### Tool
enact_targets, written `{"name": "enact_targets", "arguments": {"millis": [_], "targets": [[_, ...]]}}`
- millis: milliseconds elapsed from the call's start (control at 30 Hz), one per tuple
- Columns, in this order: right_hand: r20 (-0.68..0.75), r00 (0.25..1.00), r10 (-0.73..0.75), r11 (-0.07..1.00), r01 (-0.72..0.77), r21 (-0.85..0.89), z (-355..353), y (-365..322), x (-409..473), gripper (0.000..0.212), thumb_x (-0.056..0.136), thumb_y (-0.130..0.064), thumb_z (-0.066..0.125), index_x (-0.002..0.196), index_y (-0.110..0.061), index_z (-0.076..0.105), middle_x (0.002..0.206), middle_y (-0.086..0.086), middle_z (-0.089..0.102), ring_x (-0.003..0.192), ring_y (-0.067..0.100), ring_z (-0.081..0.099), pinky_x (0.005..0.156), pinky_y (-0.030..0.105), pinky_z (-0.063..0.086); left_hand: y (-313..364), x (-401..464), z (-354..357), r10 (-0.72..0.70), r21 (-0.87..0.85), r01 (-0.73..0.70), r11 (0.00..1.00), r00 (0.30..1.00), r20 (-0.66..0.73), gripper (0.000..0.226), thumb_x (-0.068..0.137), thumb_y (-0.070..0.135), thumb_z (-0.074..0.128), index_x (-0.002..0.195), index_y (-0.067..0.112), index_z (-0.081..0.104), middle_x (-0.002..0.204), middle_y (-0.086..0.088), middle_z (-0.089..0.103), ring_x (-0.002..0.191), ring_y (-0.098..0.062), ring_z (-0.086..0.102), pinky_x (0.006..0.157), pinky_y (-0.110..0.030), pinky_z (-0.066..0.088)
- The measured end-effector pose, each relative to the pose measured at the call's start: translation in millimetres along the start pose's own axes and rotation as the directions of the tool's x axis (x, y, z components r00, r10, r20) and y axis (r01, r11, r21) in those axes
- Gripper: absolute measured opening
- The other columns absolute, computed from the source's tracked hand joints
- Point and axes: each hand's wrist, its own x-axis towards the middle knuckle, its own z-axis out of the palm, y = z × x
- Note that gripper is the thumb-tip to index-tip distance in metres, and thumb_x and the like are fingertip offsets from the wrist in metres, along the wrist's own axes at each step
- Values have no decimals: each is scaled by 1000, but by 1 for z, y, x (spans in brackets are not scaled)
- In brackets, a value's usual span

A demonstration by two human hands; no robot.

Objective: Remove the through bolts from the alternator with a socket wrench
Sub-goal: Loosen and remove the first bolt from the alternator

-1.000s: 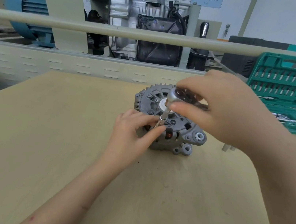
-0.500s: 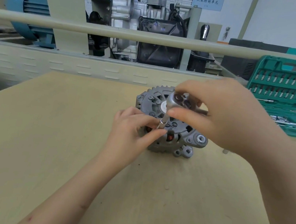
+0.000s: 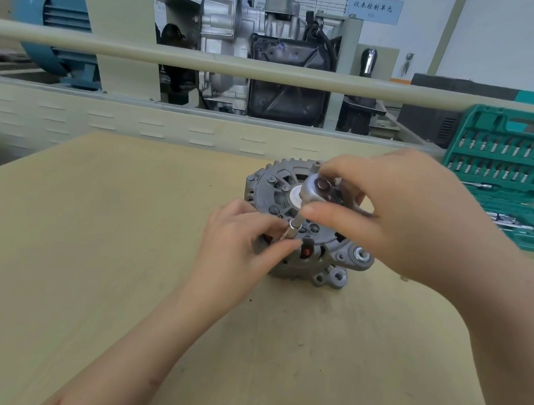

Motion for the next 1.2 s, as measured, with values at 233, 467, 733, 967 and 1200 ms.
{"name": "enact_targets", "arguments": {"millis": [233, 467, 733, 967, 1200], "targets": [[119, 985, -125, 989, 114, 99, -1, -4, 2, 42, 81, -39, 34, 101, -11, 59, 82, 0, 60, 76, 19, 49, 69, 32, 30, -4, -5, -1, 42, -18, -41, 999, 997, 69, 16, 77, 22, 61, 80, 10, 70, 68, 5, 59, 80, -6, 46, 70, -20, 39], [-1, 1000, -26, 999, 26, -32, 0, -6, 1, 58, 74, -60, 23, 101, -21, 56, 72, -5, 57, 67, 20, 48, 59, 27, 16, -7, -3, 4, 38, 26, -37, 999, 999, -29, 10, 72, 23, 65, 68, 15, 67, 64, 26, 45, 73, -2, 44, 64, -13, 32], [45, 995, -90, 995, 88, 44, 3, -5, 0, 24, 91, -37, 43, 101, -18, 53, 81, -4, 57, 78, 21, 50, 65, 31, 28, -4, -5, 1, 87, -34, -85, 996, 995, 39, 11, 78, 35, 50, 83, 32, 60, 69, 16, 55, 81, 1, 47, 66, -4, 34], [-15, 1000, 0, 997, -2, -77, 2, -3, 1, 50, 80, -58, 26, 93, -18, 53, 66, -5, 48, 69, 19, 48, 59, 25, 10, -4, -2, 5, 83, 40, -82, 996, 996, -30, 27, 77, 32, 60, 69, 8, 68, 70, 20, 49, 74, -4, 45, 66, -12, 36], [84, 994, -64, 998, 64, 8, 0, -1, 1, 29, 90, -43, 40, 88, -17, 52, 66, -10, 41, 70, 17, 42, 60, 32, 18, -4, -4, 5, 32, 13, -32, 999, 998, -50, 15, 72, 26, 64, 72, 12, 69, 69, 23, 49, 73, -4, 45, 66, -5, 34]]}}
